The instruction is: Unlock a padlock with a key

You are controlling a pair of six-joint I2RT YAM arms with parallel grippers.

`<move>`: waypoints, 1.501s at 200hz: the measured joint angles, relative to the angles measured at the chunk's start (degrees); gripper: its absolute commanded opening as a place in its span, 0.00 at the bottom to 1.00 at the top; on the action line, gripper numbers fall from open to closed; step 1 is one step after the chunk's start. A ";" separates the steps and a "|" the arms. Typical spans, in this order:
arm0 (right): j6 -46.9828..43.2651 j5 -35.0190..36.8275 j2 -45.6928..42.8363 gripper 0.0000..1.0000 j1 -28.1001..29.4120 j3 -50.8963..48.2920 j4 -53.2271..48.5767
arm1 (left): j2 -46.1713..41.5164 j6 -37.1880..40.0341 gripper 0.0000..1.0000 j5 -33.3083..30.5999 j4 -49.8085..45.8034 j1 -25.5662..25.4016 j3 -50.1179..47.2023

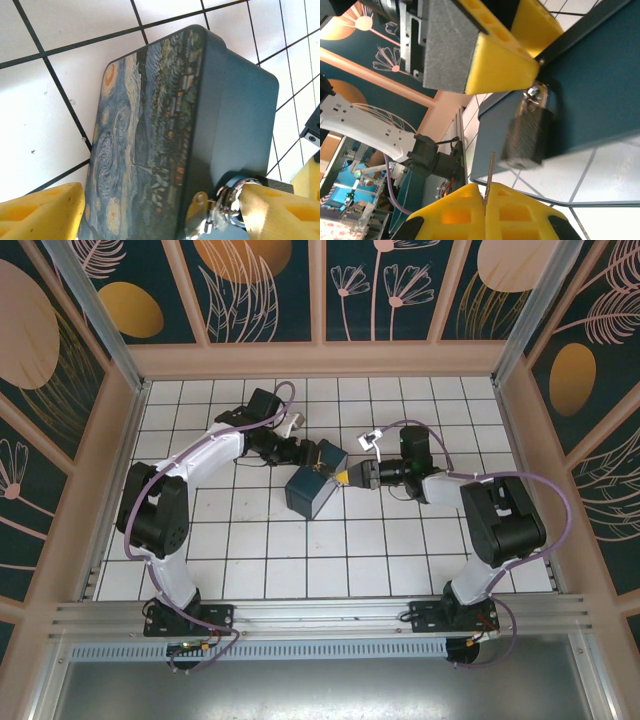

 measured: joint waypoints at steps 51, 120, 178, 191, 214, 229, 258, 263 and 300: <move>1.49 0.04 -0.02 0.00 -1.53 -2.21 1.53 | 0.00 -0.02 0.81 0.00 0.00 0.00 0.00; 12.98 -0.22 1.88 0.00 -2.23 -6.67 17.92 | 0.00 0.92 0.84 -1.99 -1.84 -0.90 5.55; 27.15 -0.31 6.73 0.00 -2.23 -8.55 37.70 | 0.28 4.44 0.87 -6.73 -5.66 -4.04 6.14; 27.15 0.07 6.62 0.00 -2.27 -8.70 37.68 | 0.35 4.57 0.87 -7.08 -5.81 -4.57 6.14; 23.91 1.20 4.70 0.00 -2.27 -8.79 32.20 | 0.35 4.74 0.87 -7.10 -5.86 -4.68 6.14; 21.46 1.79 2.86 0.00 -2.29 -8.79 28.50 | 0.35 4.79 0.87 -7.08 -5.84 -4.68 6.14; 19.45 2.49 2.03 0.00 -2.25 -8.79 25.07 | 0.35 4.81 0.87 -7.06 -5.75 -4.74 5.86; 19.41 2.67 2.03 0.00 -2.21 -8.79 24.65 | 0.35 4.81 0.87 -7.06 -5.75 -4.74 5.75; 19.21 3.61 2.03 0.00 -1.60 -8.76 23.21 | 0.26 4.98 0.87 -6.91 -5.31 -4.90 4.13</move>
